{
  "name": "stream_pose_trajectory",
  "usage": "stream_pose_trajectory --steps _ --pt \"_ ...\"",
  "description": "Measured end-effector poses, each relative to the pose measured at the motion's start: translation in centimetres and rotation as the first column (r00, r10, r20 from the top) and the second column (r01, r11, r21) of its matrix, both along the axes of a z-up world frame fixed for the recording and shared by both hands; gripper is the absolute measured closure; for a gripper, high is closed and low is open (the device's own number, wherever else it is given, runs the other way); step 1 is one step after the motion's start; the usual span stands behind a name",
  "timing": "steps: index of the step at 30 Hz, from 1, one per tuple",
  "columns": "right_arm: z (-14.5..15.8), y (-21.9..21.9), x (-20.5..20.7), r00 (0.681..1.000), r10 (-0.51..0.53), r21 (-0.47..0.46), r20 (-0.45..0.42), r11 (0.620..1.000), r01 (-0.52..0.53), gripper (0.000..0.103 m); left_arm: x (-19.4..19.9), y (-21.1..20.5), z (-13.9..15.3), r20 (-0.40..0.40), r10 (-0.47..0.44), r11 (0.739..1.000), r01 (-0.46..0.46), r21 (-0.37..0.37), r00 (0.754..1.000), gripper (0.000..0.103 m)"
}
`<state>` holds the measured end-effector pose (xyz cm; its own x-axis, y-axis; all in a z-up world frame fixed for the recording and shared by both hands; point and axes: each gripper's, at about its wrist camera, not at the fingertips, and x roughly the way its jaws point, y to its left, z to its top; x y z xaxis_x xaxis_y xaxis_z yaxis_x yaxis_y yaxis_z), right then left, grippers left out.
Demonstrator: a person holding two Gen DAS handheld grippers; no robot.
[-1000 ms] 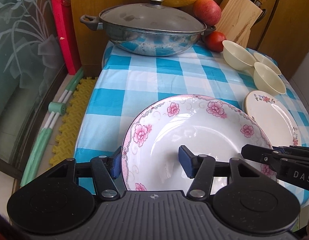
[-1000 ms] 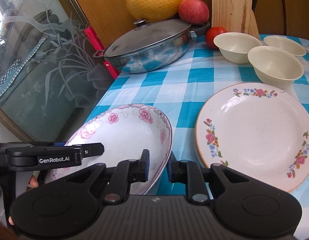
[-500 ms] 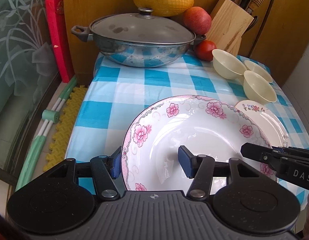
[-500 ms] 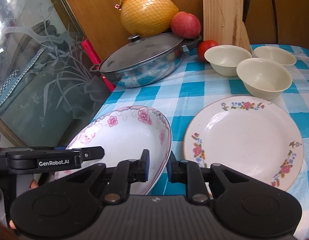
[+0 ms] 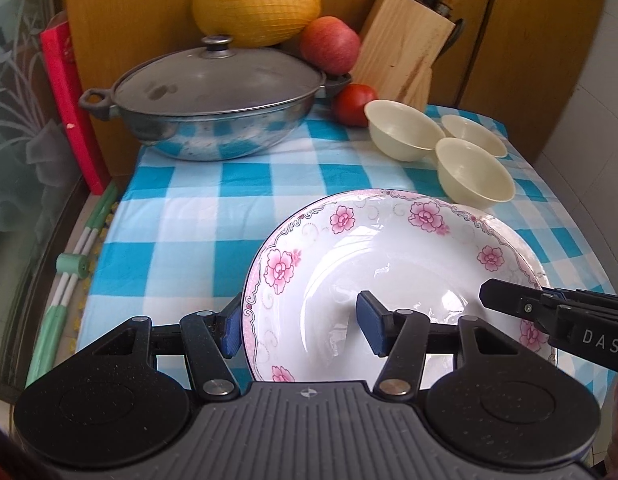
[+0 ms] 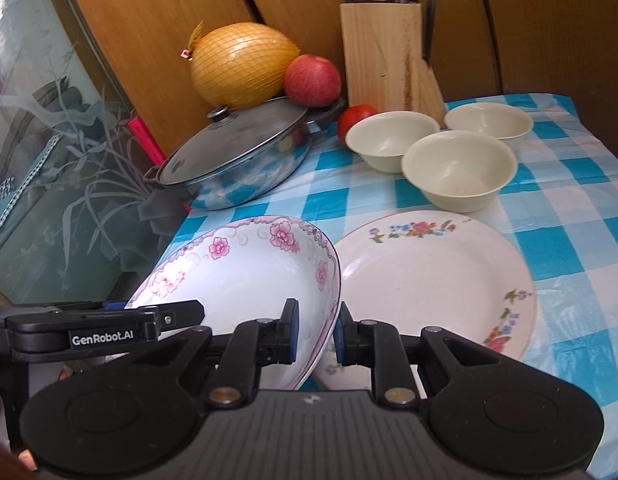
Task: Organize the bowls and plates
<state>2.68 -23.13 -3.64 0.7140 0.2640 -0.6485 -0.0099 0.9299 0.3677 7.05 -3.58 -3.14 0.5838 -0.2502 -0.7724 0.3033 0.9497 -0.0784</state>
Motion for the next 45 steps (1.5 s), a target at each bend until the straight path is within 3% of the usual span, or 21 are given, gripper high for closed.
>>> stream_pose_trajectory --steps 21,45 --pt "-1.1 -7.5 -1.9 0.985 -0.170 0.007 -0.037 0.985 0.171 0.085 0.8 -8.5 -1.6 -0.022 -0.138 0.990 0.139 0.036 0.990 0.037" --pt "-2.1 -8.8 -0.7 0.973 -0.221 -0.017 -0.060 0.975 0.220 0.085 1.8 -10.3 -2.4 -0.021 -0.163 0.985 0.164 0.058 0.986 0.038"
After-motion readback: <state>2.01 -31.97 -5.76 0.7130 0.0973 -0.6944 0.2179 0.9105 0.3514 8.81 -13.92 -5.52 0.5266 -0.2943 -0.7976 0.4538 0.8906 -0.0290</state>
